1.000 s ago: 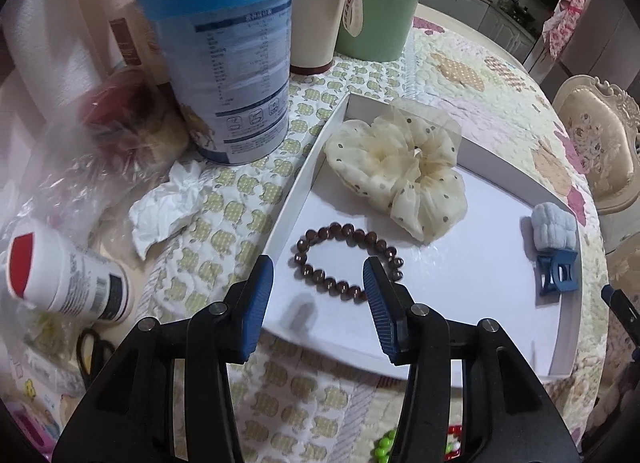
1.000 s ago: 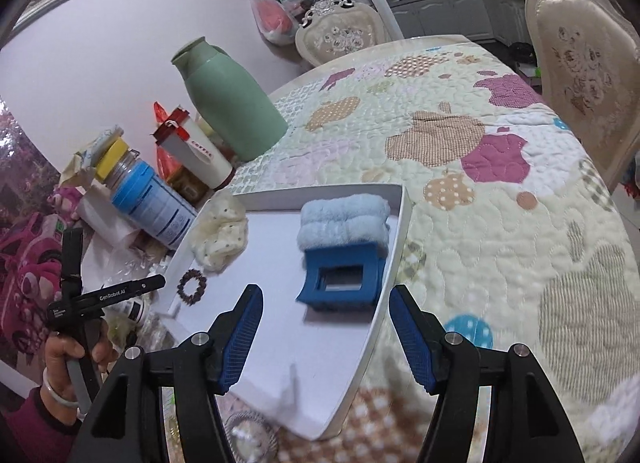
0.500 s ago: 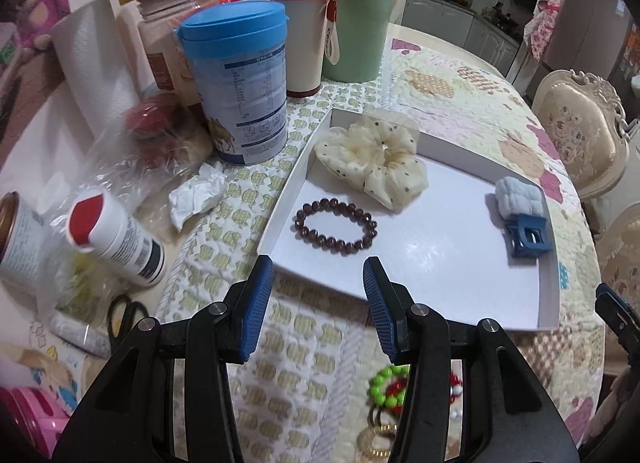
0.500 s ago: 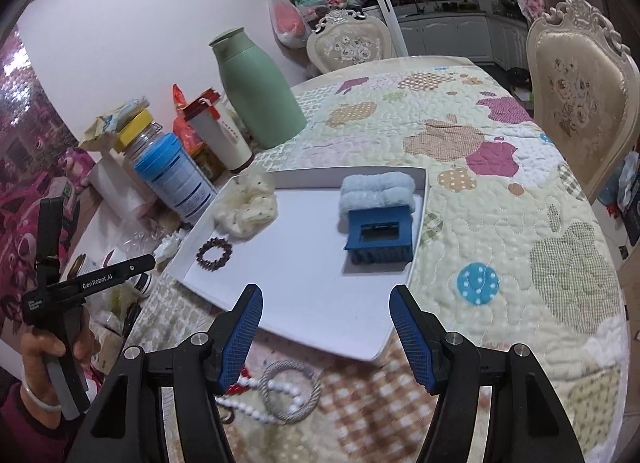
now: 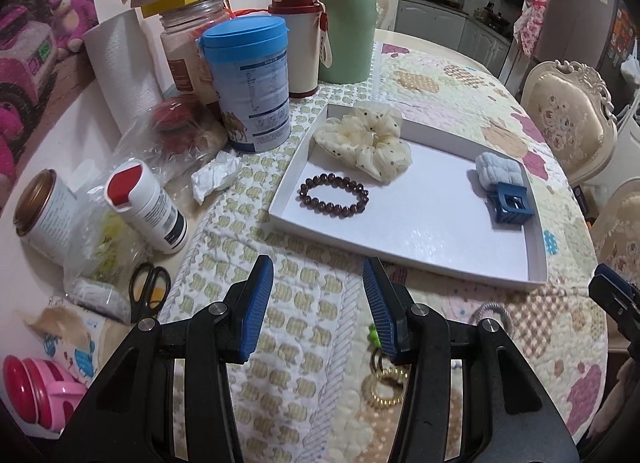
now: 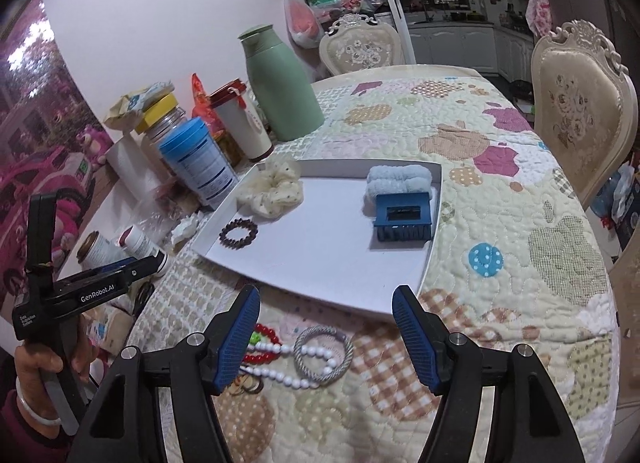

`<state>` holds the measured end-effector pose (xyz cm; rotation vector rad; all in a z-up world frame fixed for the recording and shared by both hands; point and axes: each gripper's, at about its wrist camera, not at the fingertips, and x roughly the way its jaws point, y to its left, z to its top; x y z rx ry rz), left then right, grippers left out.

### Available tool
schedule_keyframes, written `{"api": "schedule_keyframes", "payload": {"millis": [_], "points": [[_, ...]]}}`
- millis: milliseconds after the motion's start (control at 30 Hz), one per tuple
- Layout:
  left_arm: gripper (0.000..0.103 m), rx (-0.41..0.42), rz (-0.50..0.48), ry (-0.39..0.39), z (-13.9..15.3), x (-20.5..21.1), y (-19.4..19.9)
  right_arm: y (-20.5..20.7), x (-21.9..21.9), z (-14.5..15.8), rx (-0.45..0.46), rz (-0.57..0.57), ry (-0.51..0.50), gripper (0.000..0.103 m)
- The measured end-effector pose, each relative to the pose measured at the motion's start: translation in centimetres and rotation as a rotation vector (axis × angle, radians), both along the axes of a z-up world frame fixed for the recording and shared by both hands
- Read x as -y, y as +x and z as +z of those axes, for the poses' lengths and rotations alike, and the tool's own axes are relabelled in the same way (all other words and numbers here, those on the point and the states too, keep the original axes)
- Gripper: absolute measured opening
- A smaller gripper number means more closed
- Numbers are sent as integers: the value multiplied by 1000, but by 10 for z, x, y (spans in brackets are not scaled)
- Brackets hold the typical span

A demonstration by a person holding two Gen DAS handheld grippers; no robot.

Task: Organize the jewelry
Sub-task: 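Withdraw both tools from the tray toward the bracelets on the quilt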

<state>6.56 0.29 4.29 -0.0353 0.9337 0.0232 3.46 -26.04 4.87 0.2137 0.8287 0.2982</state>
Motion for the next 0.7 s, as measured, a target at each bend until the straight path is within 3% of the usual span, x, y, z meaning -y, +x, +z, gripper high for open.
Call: {"api": "schedule_keyframes", "payload": {"millis": [700], "points": [[46, 7, -60, -12, 1, 12, -43, -44, -23, 5, 24, 37, -48, 68]]}}
